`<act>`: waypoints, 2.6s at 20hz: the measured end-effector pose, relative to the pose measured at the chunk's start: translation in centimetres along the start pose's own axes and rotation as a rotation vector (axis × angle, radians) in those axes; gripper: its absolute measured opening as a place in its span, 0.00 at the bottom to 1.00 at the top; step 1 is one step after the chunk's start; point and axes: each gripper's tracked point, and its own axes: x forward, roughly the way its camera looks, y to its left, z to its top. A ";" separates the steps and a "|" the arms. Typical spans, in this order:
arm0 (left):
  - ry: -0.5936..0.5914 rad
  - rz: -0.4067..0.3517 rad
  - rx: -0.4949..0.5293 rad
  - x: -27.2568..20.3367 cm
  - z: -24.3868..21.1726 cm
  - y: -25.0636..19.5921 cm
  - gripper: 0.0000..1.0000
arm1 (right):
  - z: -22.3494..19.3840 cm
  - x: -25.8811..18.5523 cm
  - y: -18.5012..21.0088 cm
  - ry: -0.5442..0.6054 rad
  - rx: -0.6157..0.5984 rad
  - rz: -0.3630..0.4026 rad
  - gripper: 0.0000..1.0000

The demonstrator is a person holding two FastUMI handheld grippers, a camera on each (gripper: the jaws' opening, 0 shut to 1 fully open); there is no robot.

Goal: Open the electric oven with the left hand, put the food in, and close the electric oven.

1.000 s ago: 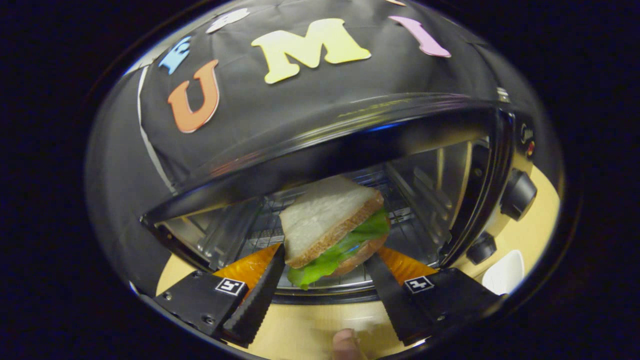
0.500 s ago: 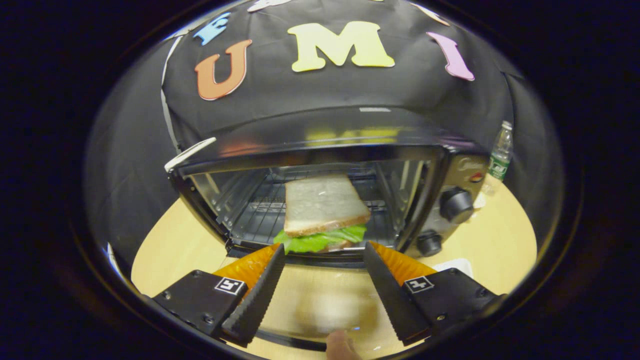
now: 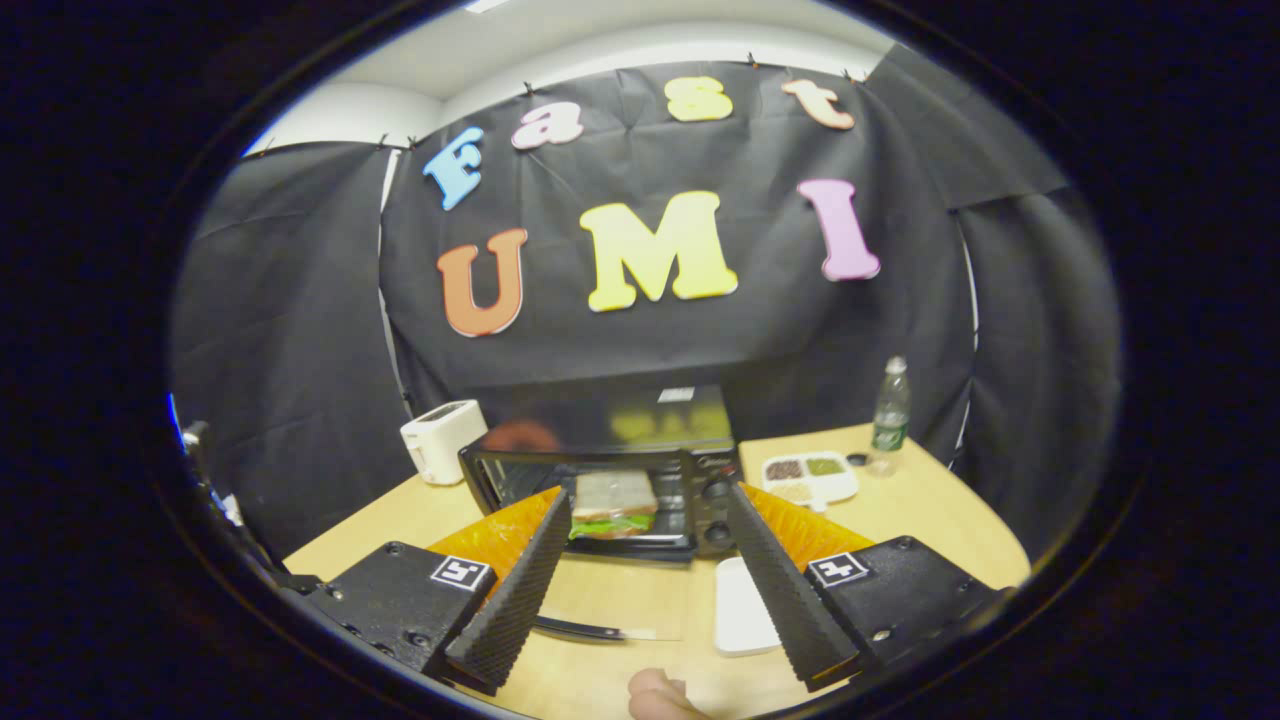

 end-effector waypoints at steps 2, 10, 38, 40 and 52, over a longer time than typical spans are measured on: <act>0.029 -0.029 -0.002 1.4 -0.7 -2.0 0.94 | 2.1 -3.1 -2.9 -0.068 -0.023 -0.053 0.94; 0.150 -0.058 0.015 5.7 -3.9 -7.0 0.94 | 5.1 -11.5 -11.6 -0.136 -0.092 -0.166 0.94; 0.100 0.077 0.055 7.2 6.3 -6.7 0.95 | 4.4 -13.5 -20.2 -0.133 0.011 -0.248 1.00; 0.044 0.089 0.068 8.0 8.8 -6.5 0.98 | 4.2 -13.9 -20.3 -0.118 0.014 -0.254 0.94; -0.148 0.087 -0.004 7.8 15.0 -5.3 0.97 | 6.9 -19.4 -21.3 -0.180 0.020 -0.321 0.94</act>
